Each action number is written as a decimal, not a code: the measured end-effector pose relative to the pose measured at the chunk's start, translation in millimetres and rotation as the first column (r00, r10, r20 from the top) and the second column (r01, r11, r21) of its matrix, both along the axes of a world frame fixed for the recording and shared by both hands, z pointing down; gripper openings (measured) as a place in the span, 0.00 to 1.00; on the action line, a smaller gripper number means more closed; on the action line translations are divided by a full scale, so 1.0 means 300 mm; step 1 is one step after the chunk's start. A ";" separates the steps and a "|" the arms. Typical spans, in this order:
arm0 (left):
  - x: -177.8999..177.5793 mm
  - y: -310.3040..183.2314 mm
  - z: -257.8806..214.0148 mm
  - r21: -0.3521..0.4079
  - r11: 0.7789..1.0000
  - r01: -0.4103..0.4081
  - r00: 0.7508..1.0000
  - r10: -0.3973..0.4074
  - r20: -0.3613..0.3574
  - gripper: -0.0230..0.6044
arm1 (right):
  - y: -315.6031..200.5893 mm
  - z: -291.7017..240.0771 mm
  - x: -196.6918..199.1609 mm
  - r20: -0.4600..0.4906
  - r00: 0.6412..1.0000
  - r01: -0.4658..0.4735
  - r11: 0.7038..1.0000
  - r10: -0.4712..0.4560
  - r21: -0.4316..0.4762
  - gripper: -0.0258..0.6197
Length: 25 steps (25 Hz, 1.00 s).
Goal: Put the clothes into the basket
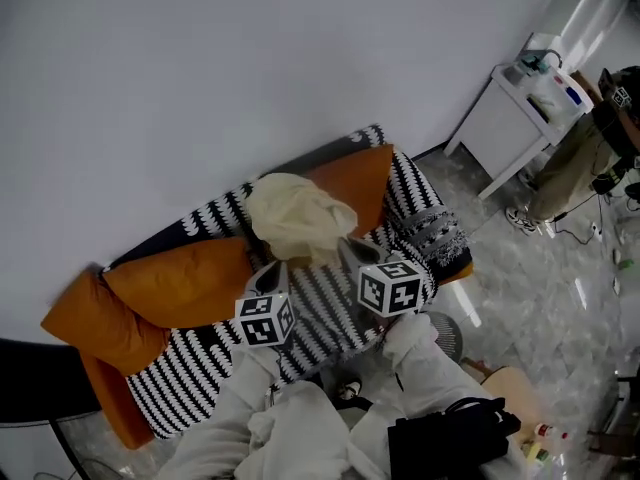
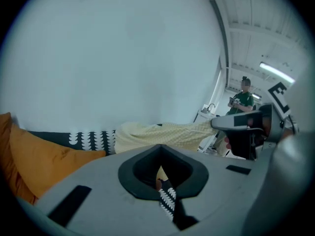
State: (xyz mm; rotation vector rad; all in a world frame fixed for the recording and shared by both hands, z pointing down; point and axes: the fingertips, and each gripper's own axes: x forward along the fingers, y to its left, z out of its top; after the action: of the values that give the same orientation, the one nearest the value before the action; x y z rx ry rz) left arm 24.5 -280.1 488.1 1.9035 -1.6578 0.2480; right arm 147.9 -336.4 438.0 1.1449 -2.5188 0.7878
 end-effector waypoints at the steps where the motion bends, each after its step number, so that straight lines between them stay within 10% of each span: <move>1: 0.024 0.015 -0.018 0.007 1.000 -0.006 1.000 0.006 -0.001 0.05 | 0.024 -0.021 0.029 -0.002 1.000 -0.005 1.000 0.005 0.008 0.09; 17: 0.529 0.353 -0.067 -0.002 0.980 -0.198 0.980 0.198 0.003 0.05 | 0.468 0.028 0.601 -0.043 0.978 -0.204 0.978 0.202 -0.053 0.09; 25: 0.820 0.344 -0.070 -0.010 0.887 -0.462 0.887 0.462 -0.020 0.05 | 0.620 0.017 0.909 -0.064 0.882 -0.470 0.880 0.467 -0.070 0.09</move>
State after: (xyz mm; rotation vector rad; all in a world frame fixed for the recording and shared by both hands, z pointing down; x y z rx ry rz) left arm 270.5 -176.8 467.2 2.2624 -1.1603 0.4295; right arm 420.5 -150.3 443.2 1.7541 -2.1646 0.9533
